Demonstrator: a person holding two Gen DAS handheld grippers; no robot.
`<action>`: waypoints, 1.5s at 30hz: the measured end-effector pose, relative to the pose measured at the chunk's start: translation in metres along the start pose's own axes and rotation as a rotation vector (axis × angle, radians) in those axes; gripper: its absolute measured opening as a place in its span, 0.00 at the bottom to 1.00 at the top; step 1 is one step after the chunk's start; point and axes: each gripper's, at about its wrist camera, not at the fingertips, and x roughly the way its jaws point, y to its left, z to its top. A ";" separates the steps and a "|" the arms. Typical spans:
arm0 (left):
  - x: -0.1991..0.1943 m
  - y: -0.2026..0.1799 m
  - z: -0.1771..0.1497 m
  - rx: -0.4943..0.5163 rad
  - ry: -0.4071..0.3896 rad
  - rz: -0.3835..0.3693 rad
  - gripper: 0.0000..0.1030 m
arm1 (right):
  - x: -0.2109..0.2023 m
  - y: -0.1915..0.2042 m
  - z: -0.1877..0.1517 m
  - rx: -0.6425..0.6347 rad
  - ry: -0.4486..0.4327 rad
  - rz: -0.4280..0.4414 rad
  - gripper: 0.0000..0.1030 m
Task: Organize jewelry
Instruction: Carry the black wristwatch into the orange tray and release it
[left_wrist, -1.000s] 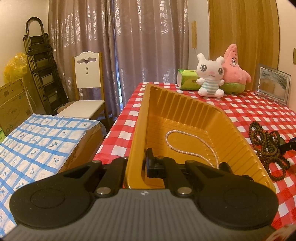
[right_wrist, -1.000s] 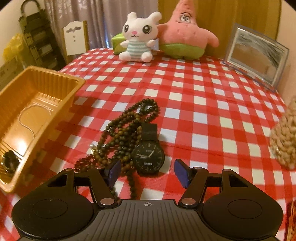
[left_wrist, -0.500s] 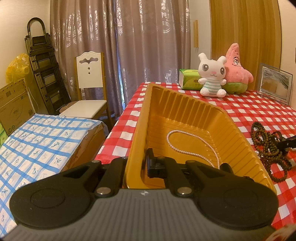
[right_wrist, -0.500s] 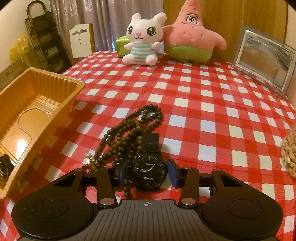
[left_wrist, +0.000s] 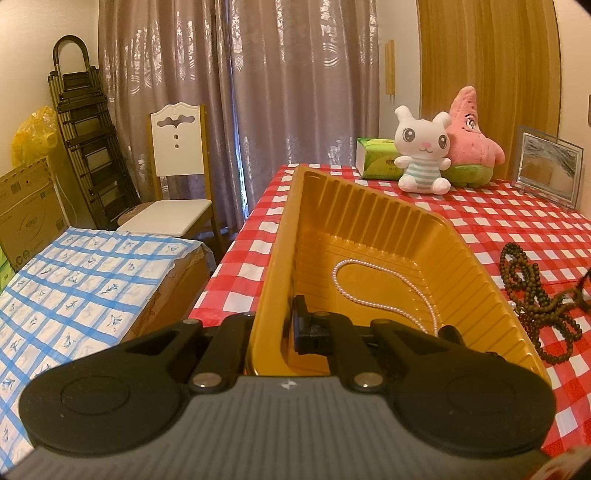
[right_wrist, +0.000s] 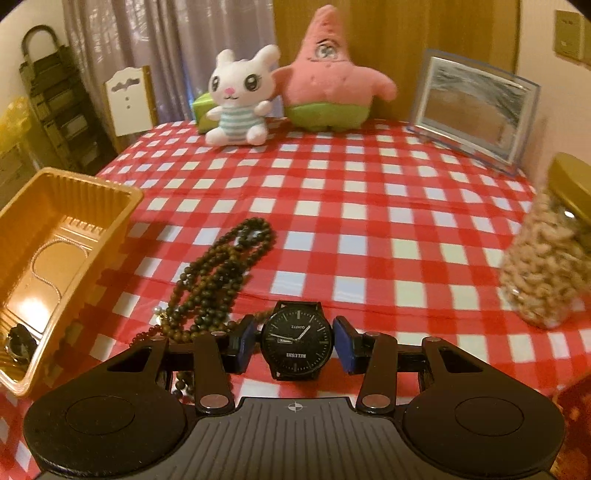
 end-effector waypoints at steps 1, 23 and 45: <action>0.000 0.000 0.000 0.001 0.000 -0.001 0.06 | -0.004 -0.003 0.000 0.015 0.005 -0.003 0.44; 0.004 0.001 0.003 0.006 -0.002 -0.026 0.05 | -0.055 0.080 0.020 0.079 -0.016 0.272 0.44; 0.002 0.009 0.002 0.009 0.000 -0.064 0.04 | 0.036 0.246 0.012 -0.015 0.110 0.502 0.44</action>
